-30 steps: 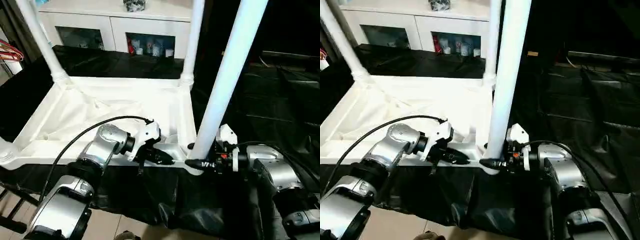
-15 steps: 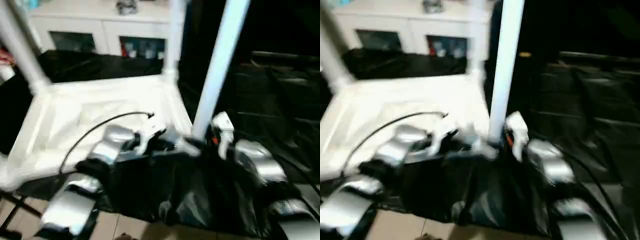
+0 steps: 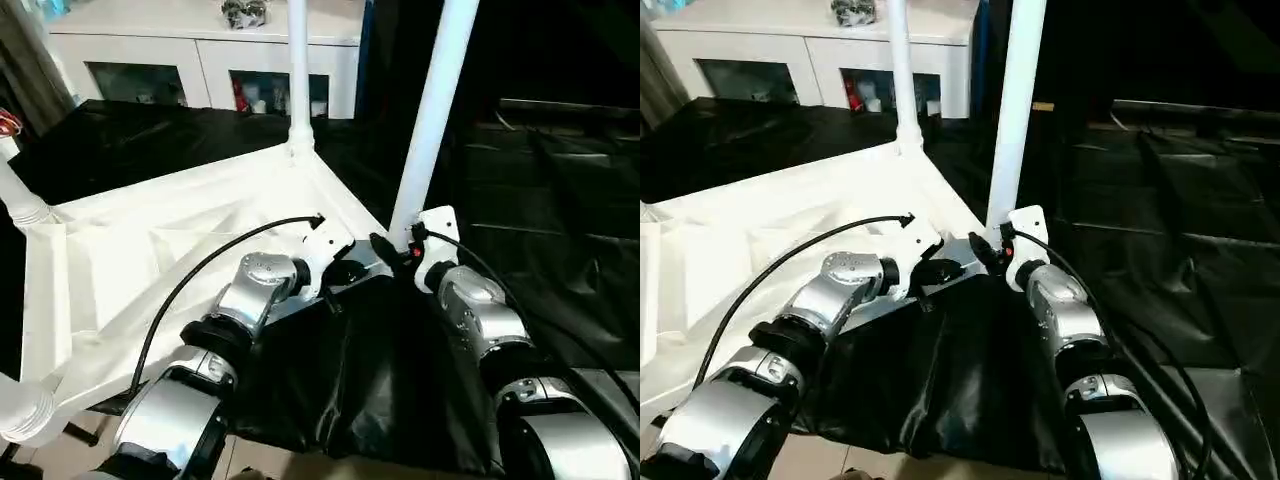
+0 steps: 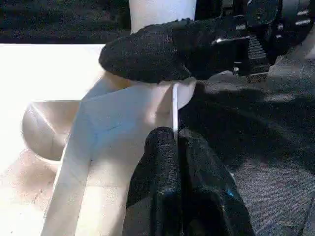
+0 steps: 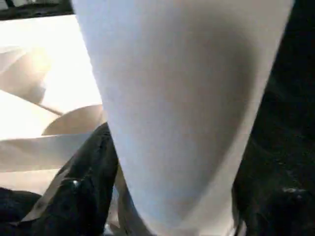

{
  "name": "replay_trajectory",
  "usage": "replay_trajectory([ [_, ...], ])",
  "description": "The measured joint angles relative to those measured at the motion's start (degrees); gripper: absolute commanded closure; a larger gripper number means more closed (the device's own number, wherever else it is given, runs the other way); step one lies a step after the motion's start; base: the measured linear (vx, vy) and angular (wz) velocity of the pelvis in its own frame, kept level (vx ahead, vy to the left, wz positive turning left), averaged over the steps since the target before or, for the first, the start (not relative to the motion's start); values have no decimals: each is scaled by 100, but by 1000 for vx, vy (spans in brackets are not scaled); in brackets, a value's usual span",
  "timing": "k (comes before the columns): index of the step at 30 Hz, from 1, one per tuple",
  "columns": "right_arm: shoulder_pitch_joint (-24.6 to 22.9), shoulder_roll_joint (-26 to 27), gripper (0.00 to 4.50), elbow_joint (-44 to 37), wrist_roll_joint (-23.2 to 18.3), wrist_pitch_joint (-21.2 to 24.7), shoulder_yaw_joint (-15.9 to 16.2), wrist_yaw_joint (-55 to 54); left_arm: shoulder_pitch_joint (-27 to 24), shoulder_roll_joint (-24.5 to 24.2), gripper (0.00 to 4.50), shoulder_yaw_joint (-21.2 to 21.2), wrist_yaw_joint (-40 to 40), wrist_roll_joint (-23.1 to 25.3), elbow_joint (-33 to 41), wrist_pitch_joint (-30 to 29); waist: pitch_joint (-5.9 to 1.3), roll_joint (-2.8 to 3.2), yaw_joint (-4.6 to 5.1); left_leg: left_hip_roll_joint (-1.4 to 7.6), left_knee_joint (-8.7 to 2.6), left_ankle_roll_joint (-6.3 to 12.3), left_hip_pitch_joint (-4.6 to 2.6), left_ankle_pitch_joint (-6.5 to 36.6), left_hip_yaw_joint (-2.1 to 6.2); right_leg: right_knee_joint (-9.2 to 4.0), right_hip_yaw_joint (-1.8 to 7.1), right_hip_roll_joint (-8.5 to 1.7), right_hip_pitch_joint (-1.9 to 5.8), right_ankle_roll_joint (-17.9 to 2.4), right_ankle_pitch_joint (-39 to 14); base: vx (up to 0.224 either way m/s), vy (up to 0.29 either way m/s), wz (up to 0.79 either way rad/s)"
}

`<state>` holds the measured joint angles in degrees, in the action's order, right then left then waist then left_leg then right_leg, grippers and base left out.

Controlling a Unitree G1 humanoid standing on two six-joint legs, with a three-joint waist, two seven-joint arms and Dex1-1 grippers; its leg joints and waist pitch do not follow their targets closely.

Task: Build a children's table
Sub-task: Rotate leg to tighten

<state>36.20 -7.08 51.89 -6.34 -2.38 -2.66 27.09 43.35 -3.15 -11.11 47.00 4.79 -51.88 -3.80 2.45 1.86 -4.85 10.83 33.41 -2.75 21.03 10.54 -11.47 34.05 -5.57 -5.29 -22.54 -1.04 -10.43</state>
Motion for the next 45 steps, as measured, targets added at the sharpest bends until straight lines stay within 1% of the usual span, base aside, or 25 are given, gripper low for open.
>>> replay_trajectory([
  [2, -51, -70, 88, -41, 0, -73, 55, 240, -21, -71, 450, -27, 178, -3, 75, 26, 1, 1, -12, 0, -2, 0, 9, 0, -1, 0, 0, 0, -10, 0, 0, 0, 0, 0],
  [3, -156, -187, 88, -161, -5, -103, 118, 598, -70, -139, 450, -63, 416, -19, 160, 65, 1, 1, -27, 1, -3, 0, 15, 0, -1, -1, -1, 0, -15, 2, -1, 0, 0, 0],
  [5, -248, -268, 88, -246, -20, -156, 139, 927, -108, -207, 450, -107, 647, -50, 213, 130, 1, 1, -34, 1, -2, 1, 23, 0, -2, 0, -1, 0, -22, 2, -2, 0, 0, 0],
  [7, -395, -436, 88, -455, -50, -160, 242, 1441, -159, -304, 450, -118, 960, -98, 268, 197, 1, 2, -46, 3, 2, 2, 36, 0, -2, 2, -3, 0, -34, 2, -1, 0, 0, 0],
  [10, -648, -662, 88, -766, -179, -152, 359, 2254, -240, -469, 450, -132, 1440, -179, 339, 255, 2, 2, -63, 5, 7, 3, 37, 0, -2, 6, -5, 0, -34, 2, -1, 0, 0, 0],
  [12, -767, -771, 88, -918, -272, -135, 434, 2664, -264, -574, 450, -143, 1691, -240, 344, 261, 3, 3, -79, 6, 12, 2, 36, 0, -2, 9, -5, 0, -34, 1, 0, 0, 0, 0],
  [16, -988, -1091, 88, -1334, -407, 62, 626, 3538, -310, -776, 450, -229, 2246, -312, 438, 264, 6, 1, -114, 6, 14, 2, 37, 0, -2, 9, -3, 0, -31, 0, 0, 0, 0, 0],
  [17, -992, -1139, 112, -1366, -418, 93, 673, 3682, -313, -814, 450, -234, 2338, -330, 438, 264, 6, 1, -121, 6, 14, 2, 37, 0, -2, 9, -3, 0, -31, -1, 0, 0, 0, 0],
  [20, -1006, -1218, 121, -1438, -448, 183, 736, 3943, -321, -889, 450, -251, 2552, -349, 446, 264, 7, 0, -160, 6, 14, 1, 37, 0, -2, 10, -3, 0, -31, -1, 1, 0, 0, 0],
  [21, -1025, -1244, 144, -1494, -451, 227, 752, 4002, -323, -909, 450, -264, 2612, -357, 452, 268, 7, 0, -172, 6, 14, 1, 37, 0, -2, 9, -3, 0, -31, -1, 0, 0, 0, 0],
  [25, -1119, -1395, 161, -1739, -496, 423, 823, 4335, -344, -1023, 450, -305, 2906, -398, 495, 269, 7, -1, -198, 6, 14, 2, 46, 0, -2, 5, -3, 0, -33, 0, 0, 0, 0, 0],
  [29, -1137, -1405, 194, -1817, -508, 494, 861, 4396, -362, -1077, 450, -316, 2996, -401, 547, 261, 7, -1, -199, 6, 14, 2, 48, 0, -2, 5, -3, 0, -35, 0, 0, 0, 0, 0],
  [37, -1164, -1378, 201, -1873, -499, 598, 865, 4306, -389, -1030, 450, -324, 2934, -393, 580, 260, 7, -3, -197, 6, 19, 2, 46, 0, -2, 7, -3, 0, -33, 0, 0, 0, 0, 0],
  [38, -1151, -1326, 201, -1833, -471, 608, 829, 4124, -388, -1006, 450, -316, 2802, -384, 559, 260, 6, -4, -193, 7, 18, 2, 43, -1, -1, 9, -3, 0, -31, 0, 0, 0, 0, 0],
  [41, -854, -919, 202, -1348, -297, 602, 557, 2918, -258, -812, 450, -201, 1891, -232, 364, 233, 1, -12, -112, 5, 21, -1, 24, -1, -1, 14, 0, 0, -21, -4, 2, 0, 0, 0],
  [43, -659, -714, 202, -1044, -251, 588, 424, 2158, -201, -594, 450, -105, 1333, -164, 250, 139, 1, -13, -46, 4, 22, -1, 12, -1, -1, 7, 1, -1, -9, 5, -3, 0, 0, 0],
  [45, -475, -486, 202, -759, -208, 541, 274, 1377, -132, -348, 450, -28, 774, -98, 144, 10, 1, -12, -6, 2, 22, -1, -3, -1, -1, 2, 3, -1, 7, 23, -14, 0, 0, 0],
])
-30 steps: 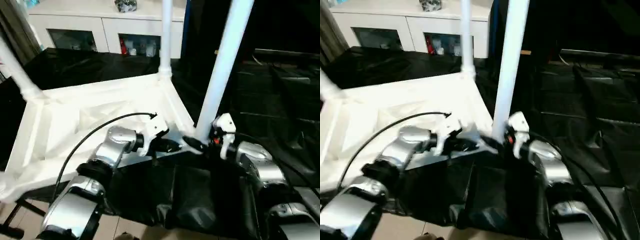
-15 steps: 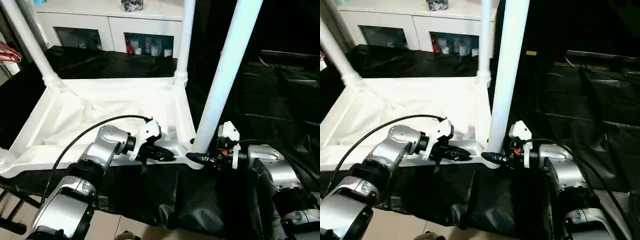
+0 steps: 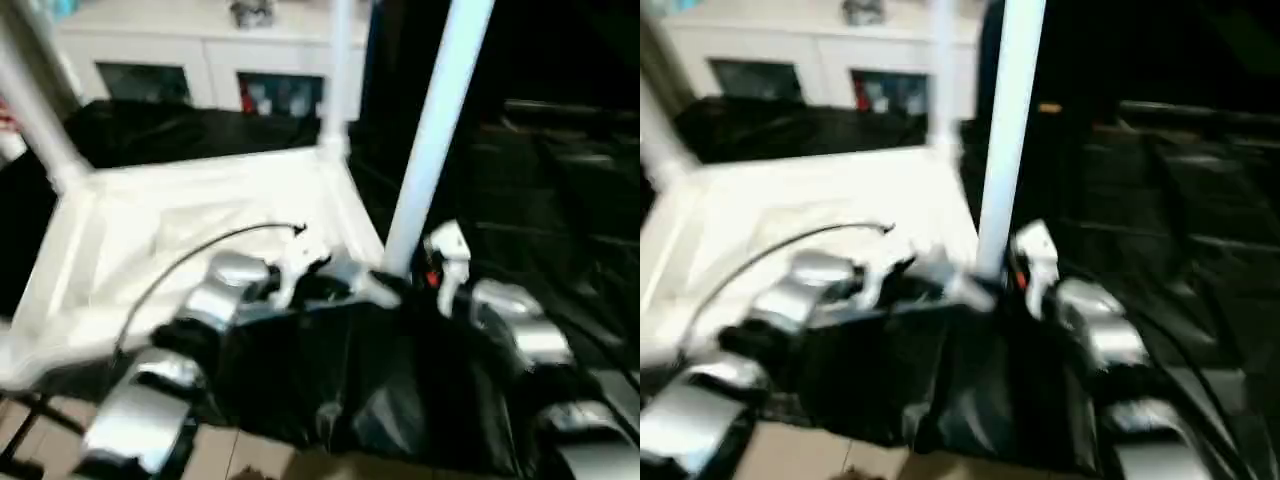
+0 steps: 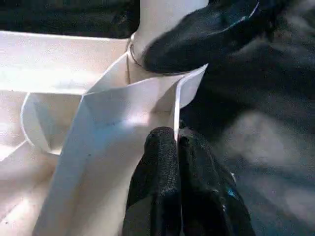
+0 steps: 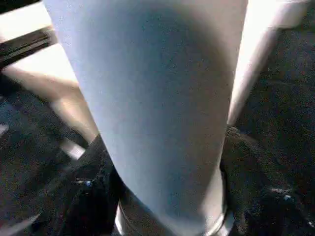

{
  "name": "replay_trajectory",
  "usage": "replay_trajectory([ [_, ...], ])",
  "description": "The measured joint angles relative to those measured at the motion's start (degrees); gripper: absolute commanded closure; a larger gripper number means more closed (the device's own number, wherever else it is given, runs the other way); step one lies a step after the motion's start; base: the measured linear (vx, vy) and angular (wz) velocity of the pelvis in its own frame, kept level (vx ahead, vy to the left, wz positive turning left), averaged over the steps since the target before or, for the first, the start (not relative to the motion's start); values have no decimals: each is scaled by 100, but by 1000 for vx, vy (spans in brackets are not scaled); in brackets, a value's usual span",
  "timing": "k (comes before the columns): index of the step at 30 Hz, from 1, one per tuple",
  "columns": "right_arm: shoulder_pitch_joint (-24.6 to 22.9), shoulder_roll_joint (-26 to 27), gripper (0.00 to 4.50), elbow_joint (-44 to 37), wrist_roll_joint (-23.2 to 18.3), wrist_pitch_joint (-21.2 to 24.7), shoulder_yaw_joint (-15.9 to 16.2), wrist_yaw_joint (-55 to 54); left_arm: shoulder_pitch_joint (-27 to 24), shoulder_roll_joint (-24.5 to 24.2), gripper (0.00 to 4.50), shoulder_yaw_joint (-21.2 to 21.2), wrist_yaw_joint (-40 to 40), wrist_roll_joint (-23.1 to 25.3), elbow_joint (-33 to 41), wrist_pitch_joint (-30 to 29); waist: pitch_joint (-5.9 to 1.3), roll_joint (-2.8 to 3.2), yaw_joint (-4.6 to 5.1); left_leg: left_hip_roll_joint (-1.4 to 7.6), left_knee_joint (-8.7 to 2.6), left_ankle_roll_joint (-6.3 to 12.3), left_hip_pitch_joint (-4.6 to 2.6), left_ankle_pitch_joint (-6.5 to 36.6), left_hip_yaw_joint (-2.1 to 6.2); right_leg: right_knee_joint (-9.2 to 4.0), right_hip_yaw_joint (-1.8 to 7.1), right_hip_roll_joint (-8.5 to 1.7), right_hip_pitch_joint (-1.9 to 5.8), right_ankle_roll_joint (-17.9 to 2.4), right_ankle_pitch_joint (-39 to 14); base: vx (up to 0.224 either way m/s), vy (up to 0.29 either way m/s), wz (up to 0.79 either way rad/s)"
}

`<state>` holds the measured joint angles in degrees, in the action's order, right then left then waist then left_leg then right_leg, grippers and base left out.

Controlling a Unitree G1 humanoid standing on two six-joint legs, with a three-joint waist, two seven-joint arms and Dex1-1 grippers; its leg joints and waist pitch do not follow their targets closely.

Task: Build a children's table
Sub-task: Rotate leg to tighten

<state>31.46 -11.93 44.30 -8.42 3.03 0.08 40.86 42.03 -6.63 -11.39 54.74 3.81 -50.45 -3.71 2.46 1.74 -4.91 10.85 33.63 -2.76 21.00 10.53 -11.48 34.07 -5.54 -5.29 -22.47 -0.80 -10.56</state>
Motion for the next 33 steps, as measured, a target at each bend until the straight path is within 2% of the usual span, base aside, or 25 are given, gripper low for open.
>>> replay_trajectory([
  [5, 327, 438, 202, 429, 138, -123, -229, -1386, 64, 358, 450, 25, -823, 158, -67, -99, -2, 3, 30, 0, -5, 0, -5, 0, 1, -2, 0, 0, 4, 2, -1, 0, 0, 0],
  [8, 411, 523, 202, 598, 246, -328, -231, -1702, 106, 416, 450, 22, -962, 225, -103, -85, -2, 3, 21, -1, -8, 0, -2, 0, 1, -3, -1, 0, 4, -1, 1, 0, 0, 0],
  [9, 411, 530, 167, 644, 246, -430, -231, -1714, 108, 418, 450, 22, -961, 240, -103, -65, -3, 5, 19, -1, -7, 0, -1, 0, 1, -3, -1, 0, 4, -11, 6, 0, 0, 0],
  [11, 410, 535, 167, 666, 225, -506, -289, -1677, 109, 422, 450, 20, -948, 261, -103, -20, -2, 4, 14, -1, -7, 0, 1, 0, 1, -3, -1, 0, 3, -23, 14, 0, 0, 0],
  [13, 409, 531, 126, 671, 189, -522, -354, -1575, 109, 416, 450, 16, -919, 264, -102, 13, -2, 4, 7, -1, -8, 0, 4, 0, 1, -2, -1, 0, 0, -24, 14, 0, 0, 0],
  [15, 386, 499, 120, 669, 181, -580, -356, -1316, 108, 368, 450, 15, -810, 262, -94, 47, -2, 4, 12, 0, -11, 1, 9, 0, 1, -1, -1, 0, -8, -24, 14, 0, 0, 0],
  [19, 293, 303, 77, 571, 193, -668, -237, -725, 94, 258, 450, 15, -414, 204, -72, 139, -2, 4, -7, 2, -16, 1, 29, 0, 0, 1, -3, 2, -32, -22, 13, 0, 0, 0],
  [26, -89, -165, 77, 93, 116, -754, 58, 886, -38, -55, 450, -74, 629, -4, 118, 238, 0, 6, -88, 4, -8, 18, 51, -8, 0, 4, -8, 2, -47, -22, 13, 0, 0, 0],
  [33, -450, -613, 92, -510, -127, -509, 376, 2320, -95, -374, 450, -191, 1584, -141, 197, 241, 4, 6, -175, 6, -3, 4, 50, 0, 0, 6, -5, 1, -37, -23, 14, 0, 0, 0],
])
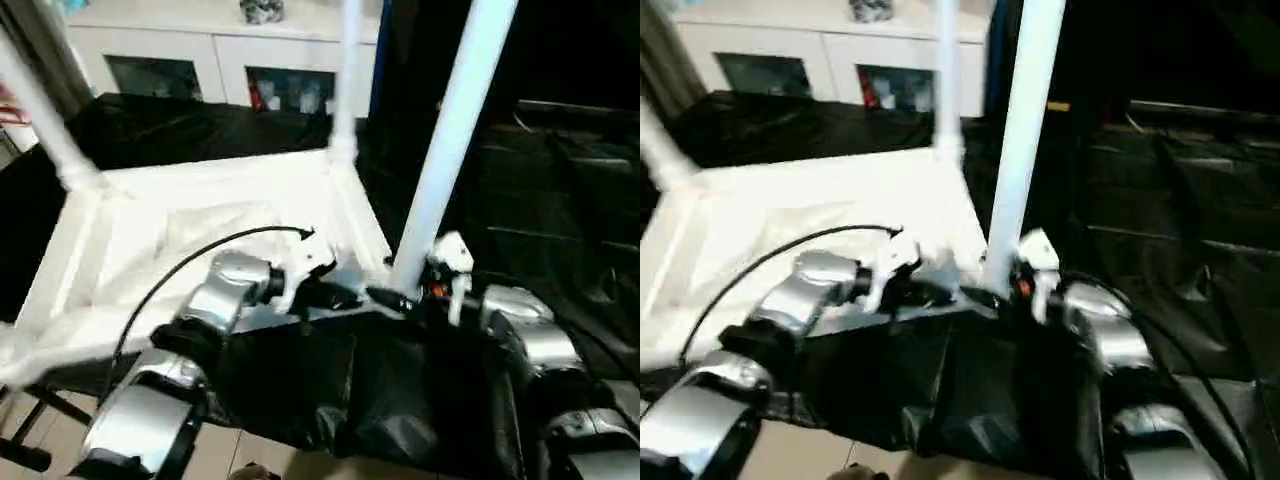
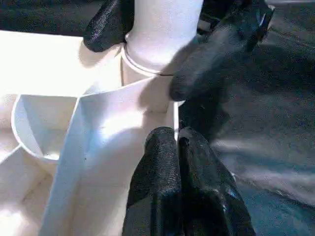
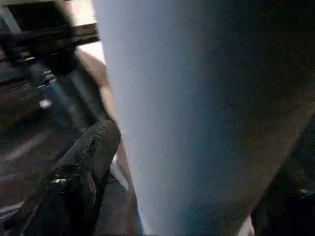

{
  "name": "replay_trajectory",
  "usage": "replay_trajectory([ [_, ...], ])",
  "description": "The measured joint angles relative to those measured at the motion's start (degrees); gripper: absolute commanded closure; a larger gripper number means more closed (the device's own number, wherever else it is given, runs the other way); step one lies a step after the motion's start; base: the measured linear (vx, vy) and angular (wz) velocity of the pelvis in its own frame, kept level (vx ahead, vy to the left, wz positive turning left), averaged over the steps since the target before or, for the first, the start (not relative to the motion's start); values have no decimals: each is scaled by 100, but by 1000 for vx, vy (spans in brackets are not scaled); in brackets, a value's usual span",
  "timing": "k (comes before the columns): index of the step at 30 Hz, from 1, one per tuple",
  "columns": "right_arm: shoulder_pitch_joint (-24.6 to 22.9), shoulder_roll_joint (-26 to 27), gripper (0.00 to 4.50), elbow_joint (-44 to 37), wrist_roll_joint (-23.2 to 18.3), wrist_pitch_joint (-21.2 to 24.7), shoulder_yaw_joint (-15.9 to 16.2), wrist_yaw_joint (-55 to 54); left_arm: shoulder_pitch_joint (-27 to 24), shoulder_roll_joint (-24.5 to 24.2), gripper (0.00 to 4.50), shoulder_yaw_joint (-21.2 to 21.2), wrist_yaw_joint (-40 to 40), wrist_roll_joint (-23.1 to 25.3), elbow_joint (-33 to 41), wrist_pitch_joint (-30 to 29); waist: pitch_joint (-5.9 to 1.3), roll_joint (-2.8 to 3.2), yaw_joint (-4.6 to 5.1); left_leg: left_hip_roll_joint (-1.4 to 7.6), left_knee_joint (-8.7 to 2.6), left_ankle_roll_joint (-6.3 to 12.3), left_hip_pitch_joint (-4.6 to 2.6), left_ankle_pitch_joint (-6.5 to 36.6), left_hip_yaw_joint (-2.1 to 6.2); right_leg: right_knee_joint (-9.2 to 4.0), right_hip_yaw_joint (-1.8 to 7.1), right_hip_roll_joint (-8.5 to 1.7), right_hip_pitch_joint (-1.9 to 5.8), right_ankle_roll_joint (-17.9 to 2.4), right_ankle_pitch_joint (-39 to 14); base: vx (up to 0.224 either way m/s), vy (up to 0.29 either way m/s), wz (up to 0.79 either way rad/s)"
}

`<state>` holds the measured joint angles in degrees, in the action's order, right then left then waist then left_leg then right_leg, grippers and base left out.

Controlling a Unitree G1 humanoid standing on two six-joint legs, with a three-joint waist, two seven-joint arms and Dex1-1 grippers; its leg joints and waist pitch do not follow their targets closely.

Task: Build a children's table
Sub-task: Rotate leg to tighten

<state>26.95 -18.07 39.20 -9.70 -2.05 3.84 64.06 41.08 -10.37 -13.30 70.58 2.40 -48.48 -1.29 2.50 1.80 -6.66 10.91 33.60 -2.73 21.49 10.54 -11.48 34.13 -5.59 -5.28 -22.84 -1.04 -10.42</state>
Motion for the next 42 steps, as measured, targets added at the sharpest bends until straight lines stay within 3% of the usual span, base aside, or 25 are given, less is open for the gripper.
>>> replay_trajectory([
  [6, -175, -266, 135, -426, -162, 417, 121, 726, -26, -198, 450, -123, 567, -49, 97, 5, 0, 0, -55, 0, 1, 0, 6, 0, 0, -2, 1, 0, 1, 1, -1, 0, 0, 0],
  [13, -243, -368, 187, -646, -188, 582, 241, 956, -48, -310, 450, -160, 845, -50, 168, -7, 0, 0, -94, 1, 3, 0, 10, 0, 0, -2, 1, 0, -2, 1, -1, 0, 0, 0],
  [19, -278, -355, 196, -745, -158, 672, 257, 908, -73, -277, 450, -173, 838, -48, 227, -9, 0, -1, -126, 2, 4, 0, 8, 0, 0, 0, 1, 0, -2, 1, 0, 0, 0, 0],
  [22, -225, -149, 199, -590, -66, 640, 99, 280, -69, -190, 450, -136, 350, -12, 191, -12, -1, -2, -118, 2, 6, -1, 0, -1, 0, 4, 2, 0, 2, 1, 0, 0, 0, 0],
  [27, 250, 441, 201, 183, 148, 562, -286, -1724, 159, 229, 450, 42, -1034, 205, -144, -214, -3, -6, 83, -2, 4, -4, -34, -1, 1, -1, 6, -1, 28, 17, -10, 0, 0, 0],
  [32, 446, 771, 206, 508, 264, 383, -526, -2893, 229, 598, 450, 123, -1828, 249, -243, -398, -8, 7, 149, -4, -1, -4, -44, -1, 2, -5, 7, -1, 45, 13, -8, 0, 0, 0],
  [35, 516, 904, 206, 624, 410, 189, -583, -3369, 266, 731, 450, 167, -2140, 283, -367, -341, -13, 15, 154, -4, -1, -4, -51, -1, 2, -6, 6, -1, 55, 5, -3, 0, 0, 0],
  [36, 568, 913, 154, 664, 534, 83, -580, -3463, 301, 776, 450, 167, -2254, 313, -424, -309, -14, 20, 155, -4, 0, -4, -51, -1, 3, -8, 6, 0, 56, 6, -4, 0, 0, 0],
  [39, 623, 963, 151, 743, 622, -28, -564, -3531, 382, 832, 450, 163, -2360, 402, -525, -251, -13, 22, 165, -6, 0, -4, -48, 0, 3, -14, 6, 0, 56, 6, -3, 0, 0, 0],
  [42, 605, 889, 100, 734, 610, -82, -547, -3435, 383, 830, 450, 154, -2324, 402, -529, -198, -9, 28, 158, -6, -2, -3, -46, 0, 3, -18, 6, 0, 56, 6, -3, 0, 0, 0],
])
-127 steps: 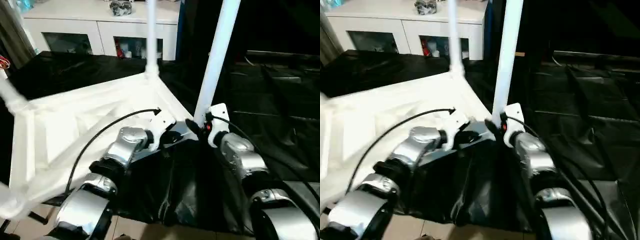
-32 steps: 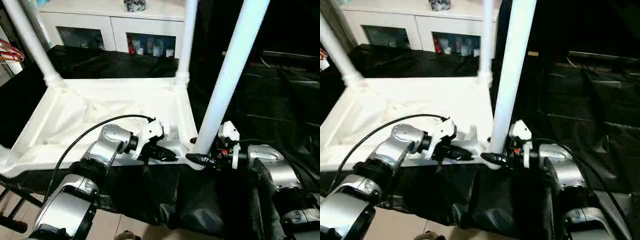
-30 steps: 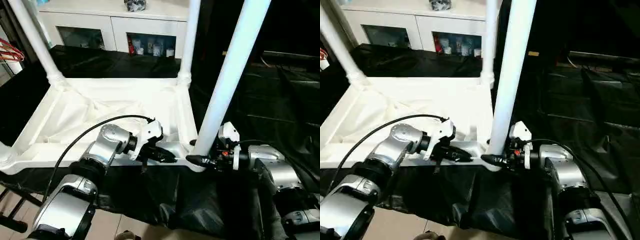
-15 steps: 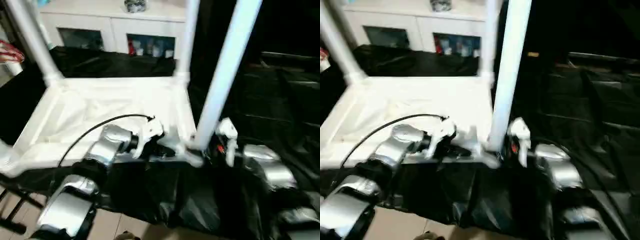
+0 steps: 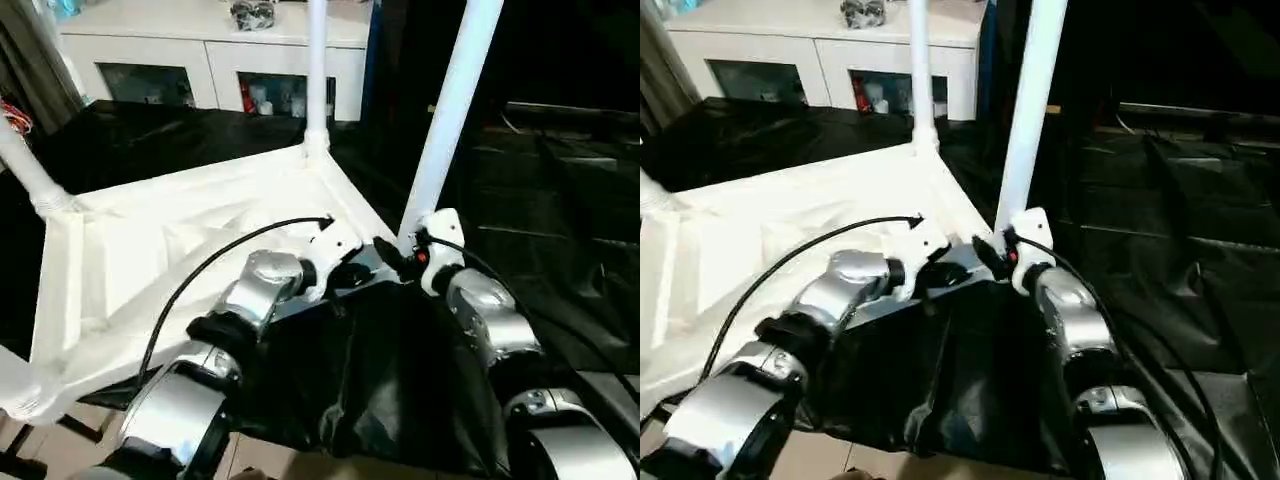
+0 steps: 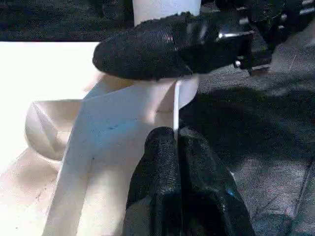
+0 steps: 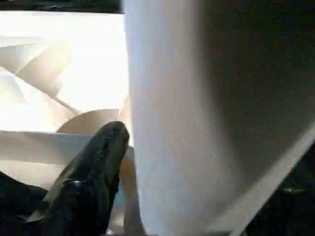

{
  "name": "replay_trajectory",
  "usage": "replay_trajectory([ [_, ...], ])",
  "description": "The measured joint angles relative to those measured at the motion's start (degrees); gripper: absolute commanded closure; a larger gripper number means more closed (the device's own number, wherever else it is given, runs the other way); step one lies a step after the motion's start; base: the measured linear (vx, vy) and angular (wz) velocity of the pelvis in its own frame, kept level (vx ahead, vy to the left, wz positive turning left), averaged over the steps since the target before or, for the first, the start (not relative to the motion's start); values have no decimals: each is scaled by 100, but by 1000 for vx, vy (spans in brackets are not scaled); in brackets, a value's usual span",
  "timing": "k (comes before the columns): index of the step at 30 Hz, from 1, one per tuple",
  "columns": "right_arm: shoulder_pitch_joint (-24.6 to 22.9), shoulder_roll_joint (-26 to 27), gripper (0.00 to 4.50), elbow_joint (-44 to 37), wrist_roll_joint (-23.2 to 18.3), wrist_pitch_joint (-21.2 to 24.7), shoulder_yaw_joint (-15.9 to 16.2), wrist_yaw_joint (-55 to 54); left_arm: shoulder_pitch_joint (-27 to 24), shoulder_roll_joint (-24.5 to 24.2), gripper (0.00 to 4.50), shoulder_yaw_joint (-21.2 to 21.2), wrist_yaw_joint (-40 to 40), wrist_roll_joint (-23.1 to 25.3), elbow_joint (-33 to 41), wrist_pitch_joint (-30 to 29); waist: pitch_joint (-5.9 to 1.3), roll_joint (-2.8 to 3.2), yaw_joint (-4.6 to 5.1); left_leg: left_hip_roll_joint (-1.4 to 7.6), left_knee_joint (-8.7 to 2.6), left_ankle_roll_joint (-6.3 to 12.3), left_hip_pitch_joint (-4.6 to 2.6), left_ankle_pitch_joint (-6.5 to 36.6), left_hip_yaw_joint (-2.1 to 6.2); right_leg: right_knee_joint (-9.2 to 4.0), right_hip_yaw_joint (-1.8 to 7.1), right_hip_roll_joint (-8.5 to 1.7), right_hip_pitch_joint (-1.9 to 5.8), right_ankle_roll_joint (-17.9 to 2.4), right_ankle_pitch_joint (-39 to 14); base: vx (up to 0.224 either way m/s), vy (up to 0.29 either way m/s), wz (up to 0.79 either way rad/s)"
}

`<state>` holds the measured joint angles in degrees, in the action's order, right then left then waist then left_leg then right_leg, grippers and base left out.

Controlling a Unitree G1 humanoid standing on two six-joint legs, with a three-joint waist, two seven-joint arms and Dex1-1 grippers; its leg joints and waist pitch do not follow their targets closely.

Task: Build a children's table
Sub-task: Rotate leg to tighten

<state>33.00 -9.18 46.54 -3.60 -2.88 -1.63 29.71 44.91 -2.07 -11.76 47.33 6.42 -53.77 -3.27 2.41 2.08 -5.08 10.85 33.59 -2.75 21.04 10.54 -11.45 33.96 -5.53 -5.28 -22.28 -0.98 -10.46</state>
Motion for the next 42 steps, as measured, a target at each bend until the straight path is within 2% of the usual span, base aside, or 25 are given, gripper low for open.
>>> replay_trajectory([
  [2, -48, -71, 100, -72, 1, -23, 44, 206, 0, -2, 450, -38, 32, 0, 0, 43, 2, 3, -6, 0, -2, 0, 4, 0, 0, -2, 0, 0, 0, 1, -1, 0, 0, 0],
  [5, -399, -524, 100, -473, -4, -154, 179, 772, 1, 8, 450, -113, 200, 0, 0, 197, 10, 15, -69, 1, -3, 3, 22, 2, -2, -9, 0, -1, -1, 12, -7, 0, 0, 0],
  [10, -867, -1124, 100, -904, -236, -125, 79, 1600, 2, -30, 450, -121, 416, -4, 3, 335, 21, 30, -108, 3, 1, 17, 43, 6, -2, -8, -2, -1, -18, 15, -10, 0, 0, 0],
  [13, -1354, -1659, 100, -1459, -395, -82, 78, 2226, -3, -127, 450, -176, 657, -14, 8, 512, 22, 36, -179, 6, 13, 43, 85, -10, -1, 2, -4, -1, -52, 19, -12, 0, 0, 0],
  [15, -1647, -1912, 100, -1746, -490, 56, 86, 2571, -3, -179, 450, -176, 754, -29, 8, 595, 25, 41, -172, 9, 27, 46, 103, -9, 0, 11, -6, -1, -67, 19, -12, 0, 0, 0],
  [19, -2008, -2055, 100, -2373, -816, 416, 83, 3001, -3, -235, 450, -157, 819, -113, 2, 679, 40, 63, -144, 10, 32, 46, 104, -10, 1, 16, -6, -1, -72, 21, -8, 0, 0, 0],
  [22, -2056, -2031, 100, -2891, -1050, 692, 94, 3103, -3, -230, 450, -130, 824, -153, 0, 662, 45, 72, -149, 11, 32, 46, 107, -10, 2, 16, -7, -1, -76, 24, -2, 0, 0, 0],
  [24, -2065, -1988, 93, -3162, -1160, 829, 150, 3137, -3, -277, 395, -96, 958, -221, 69, 478, 45, 72, -161, 11, 31, 46, 110, -10, 2, 16, -8, -1, -78, 24, -2, 0, 0, 0],
  [27, -2062, -1810, 93, -3290, -1184, 932, 266, 3114, -30, -344, 390, -5, 1229, -474, 632, 167, 46, 71, -173, 12, 31, 46, 116, -9, 2, 11, -8, -1, -81, 25, -4, 0, 0, 0],
  [30, -2016, -1582, 93, -3291, -1188, 1048, 423, 3036, -116, -746, 351, -10, 1634, -647, 1593, -434, 39, 83, -147, 13, 29, 48, 113, -9, 1, 13, -7, -1, -84, 25, -5, 0, 0, 0],
  [32, -1985, -1516, 93, -3288, -1182, 1108, 447, 2970, -245, -931, 351, -12, 1774, -679, 1906, -720, 39, 86, -146, 13, 28, 47, 111, -9, 0, 15, -7, -1, -83, 25, -6, 0, 0, 0],
  [35, -1821, -1287, 93, -3265, -1159, 1231, 498, 2760, -705, -1408, 308, -44, 2051, -764, 2584, -1349, 46, 75, -104, 14, 28, 43, 106, -10, 1, 25, -5, 1, -85, 25, -6, 0, 0, 0],
  [36, -1741, -1173, 93, -3237, -1155, 1271, 542, 2674, -854, -1630, 309, -42, 2153, -799, 2820, -1588, 49, 67, -90, 16, 28, 28, 105, -2, 2, 26, -5, 3, -87, 25, -5, 0, 0, 0],
  [37, -1655, -1069, 93, -3181, -1145, 1292, 589, 2598, -961, -1811, 289, -38, 2239, -823, 3042, -1760, 51, 64, -79, 16, 28, 19, 104, 1, 2, 32, -5, 3, -87, 25, -5, 0, 0, 0],
  [38, -1541, -936, 93, -3070, -1131, 1297, 646, 2531, -1083, -2009, 289, -22, 2326, -882, 3296, -1950, 52, 59, -69, 16, 28, 11, 102, 2, 2, 37, -3, 3, -87, 25, -6, 0, 0, 0],
  [39, -1365, -709, 93, -2881, -1079, 1303, 684, 2396, -1247, -2278, 263, -7, 2470, -950, 3635, -2208, 55, 52, -47, 16, 28, 6, 97, 0, 2, 42, -1, 3, -88, 25, -6, 0, 0, 0],
  [40, -1242, -561, 93, -2735, -1022, 1312, 726, 2291, -1368, -2438, 263, 29, 2545, -1022, 3880, -2408, 56, 51, -41, 15, 28, 5, 98, 0, 2, 44, -1, 3, -88, 25, -6, 0, 0, 0],
  [42, -1048, -313, 93, -2440, -965, 1344, 800, 2124, -1562, -2642, 250, 66, 2685, -1136, 4276, -2746, 57, 47, -62, 13, 28, 3, 99, -1, 2, 43, 3, 1, -86, 25, -6, 0, 0, 0],
])
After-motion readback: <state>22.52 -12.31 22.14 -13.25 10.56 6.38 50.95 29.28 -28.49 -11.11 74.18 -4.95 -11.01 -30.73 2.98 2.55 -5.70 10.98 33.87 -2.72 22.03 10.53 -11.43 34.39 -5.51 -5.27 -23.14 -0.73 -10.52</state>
